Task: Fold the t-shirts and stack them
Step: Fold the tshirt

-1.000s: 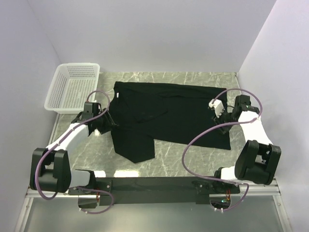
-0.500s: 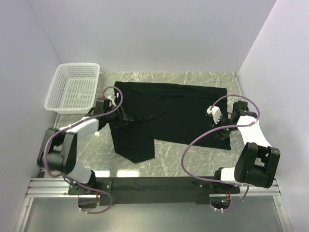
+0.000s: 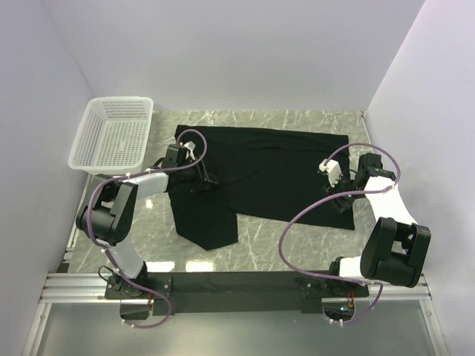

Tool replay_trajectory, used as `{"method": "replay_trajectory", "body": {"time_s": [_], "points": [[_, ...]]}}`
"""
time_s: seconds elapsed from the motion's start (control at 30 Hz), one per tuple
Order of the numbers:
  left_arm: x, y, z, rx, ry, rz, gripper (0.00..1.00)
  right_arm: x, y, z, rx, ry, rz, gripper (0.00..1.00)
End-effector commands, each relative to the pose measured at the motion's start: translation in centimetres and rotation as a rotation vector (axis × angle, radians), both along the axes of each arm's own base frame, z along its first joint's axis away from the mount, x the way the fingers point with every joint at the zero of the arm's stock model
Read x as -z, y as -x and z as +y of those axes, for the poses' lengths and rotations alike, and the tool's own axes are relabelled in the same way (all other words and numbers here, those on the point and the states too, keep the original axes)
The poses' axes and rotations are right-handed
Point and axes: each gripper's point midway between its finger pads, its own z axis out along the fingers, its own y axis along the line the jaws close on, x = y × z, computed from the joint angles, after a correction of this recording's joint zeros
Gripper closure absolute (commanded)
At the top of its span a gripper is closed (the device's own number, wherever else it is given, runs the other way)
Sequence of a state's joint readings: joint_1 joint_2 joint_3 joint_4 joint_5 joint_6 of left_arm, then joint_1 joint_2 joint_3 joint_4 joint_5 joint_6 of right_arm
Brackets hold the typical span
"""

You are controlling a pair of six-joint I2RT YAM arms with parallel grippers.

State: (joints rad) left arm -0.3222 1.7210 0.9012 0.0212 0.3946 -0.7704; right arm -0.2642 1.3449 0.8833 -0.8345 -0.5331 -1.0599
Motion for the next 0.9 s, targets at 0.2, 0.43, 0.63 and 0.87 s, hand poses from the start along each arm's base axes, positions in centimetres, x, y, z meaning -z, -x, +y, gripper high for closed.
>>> {"method": "replay_trajectory", "body": {"time_s": [0.2, 0.43, 0.63, 0.87], "points": [[-0.1, -2.2, -0.2, 0.003, -0.134, -0.105, 0.49, -1.3, -1.3, 0.5, 0.000, -0.029, -0.045, 0.56], [0.3, -2.0, -1.6, 0.035, -0.113, -0.091, 0.57, -1.4, -1.4, 0.3, 0.006, -0.024, -0.044, 0.56], [-0.1, -1.1, -1.8, 0.035, -0.090, -0.072, 0.65, -1.6, -1.4, 0.4, 0.004, -0.023, -0.055, 0.56], [-0.8, -0.6, -2.2, 0.027, -0.048, -0.051, 0.85, -1.7, -1.4, 0.4, 0.001, -0.023, -0.060, 0.56]]}}
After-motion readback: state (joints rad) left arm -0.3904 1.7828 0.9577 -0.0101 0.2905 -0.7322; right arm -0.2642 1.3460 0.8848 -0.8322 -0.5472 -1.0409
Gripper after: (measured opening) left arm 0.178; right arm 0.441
